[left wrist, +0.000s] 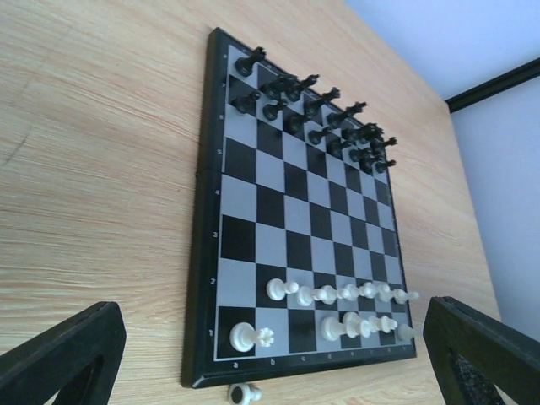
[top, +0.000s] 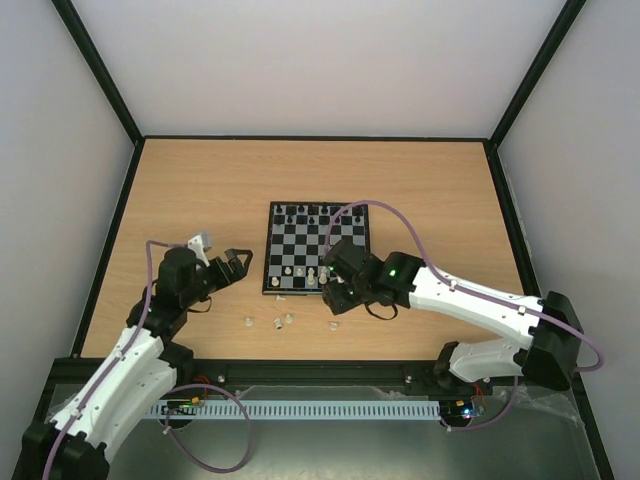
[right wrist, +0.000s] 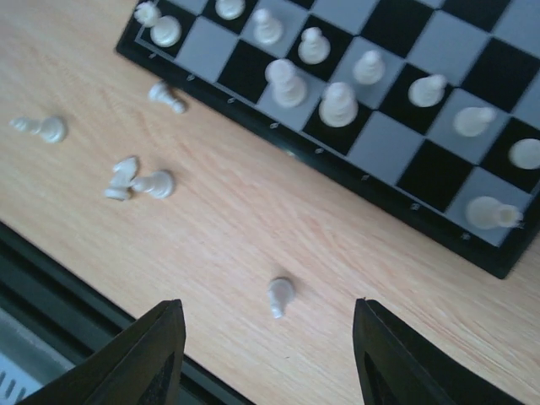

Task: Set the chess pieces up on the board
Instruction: Pick up the chess piece at the center of the board.

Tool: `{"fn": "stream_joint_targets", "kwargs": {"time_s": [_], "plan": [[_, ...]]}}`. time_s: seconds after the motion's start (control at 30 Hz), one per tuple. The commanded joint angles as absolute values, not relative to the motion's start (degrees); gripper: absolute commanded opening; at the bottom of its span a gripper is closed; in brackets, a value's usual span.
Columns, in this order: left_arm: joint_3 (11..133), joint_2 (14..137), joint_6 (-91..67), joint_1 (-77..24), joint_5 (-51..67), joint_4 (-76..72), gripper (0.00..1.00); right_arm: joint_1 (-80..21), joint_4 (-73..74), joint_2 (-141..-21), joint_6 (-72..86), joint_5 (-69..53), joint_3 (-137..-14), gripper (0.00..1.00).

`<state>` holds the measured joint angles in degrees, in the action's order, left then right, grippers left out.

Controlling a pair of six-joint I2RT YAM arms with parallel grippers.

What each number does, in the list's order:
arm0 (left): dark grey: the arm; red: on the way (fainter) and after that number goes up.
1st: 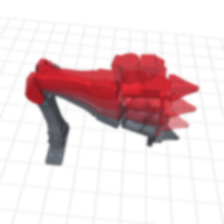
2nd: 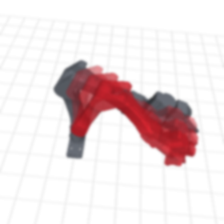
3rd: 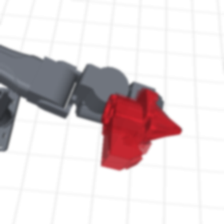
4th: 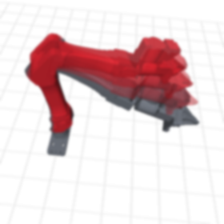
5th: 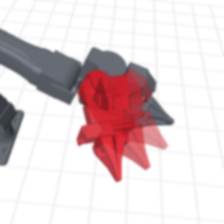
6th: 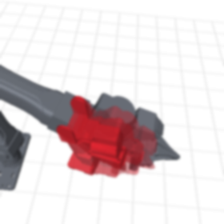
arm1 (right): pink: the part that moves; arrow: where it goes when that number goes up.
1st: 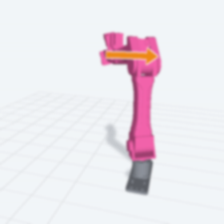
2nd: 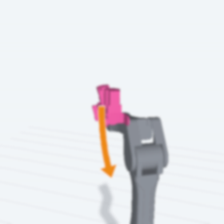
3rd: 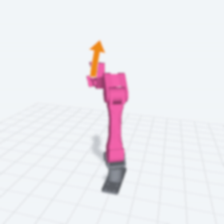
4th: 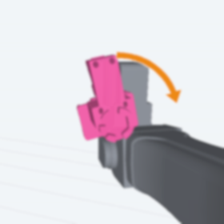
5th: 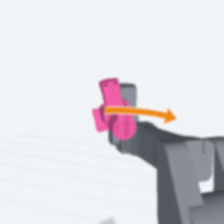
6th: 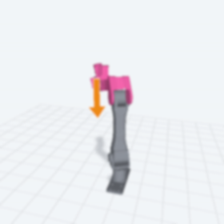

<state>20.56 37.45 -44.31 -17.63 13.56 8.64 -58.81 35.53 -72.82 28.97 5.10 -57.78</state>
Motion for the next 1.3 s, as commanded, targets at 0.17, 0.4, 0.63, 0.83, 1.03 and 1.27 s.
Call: {"fn": "stream_joint_targets", "kwargs": {"time_s": [0.17,0.4,0.63,0.83,1.03,1.27], "plan": [[21.1,29.2,-46.8,-19.1,13.5,15.2,0.99,-66.8,32.0,-79.4,32.3,6.1,-58.7,0.49],[26.7,23.7,-45.4,-19.1,7.5,22.1,1.00,-68.7,29.0,-90.3,32.0,6.2,-63.0,0.45],[31.2,19.4,-44.6,-19.1,2.7,24.1,0.99,-68.9,28.1,-99.8,31.1,5.9,-69.7,0.39],[32.3,19.3,-44.3,-19.1,2.8,24.2,0.99,-69.4,29.4,-104.9,30.2,5.6,-74.9,0.35],[32.4,19.4,-43.8,-19.2,2.6,24.8,0.99,-70.0,30.5,-107.4,30.1,5.8,-76.6,0.30],[31.8,19.0,-43.9,-19.1,2.9,24.4,0.99,-71.0,33.1,-108.7,31.2,8.3,-76.8,0.28]]}}
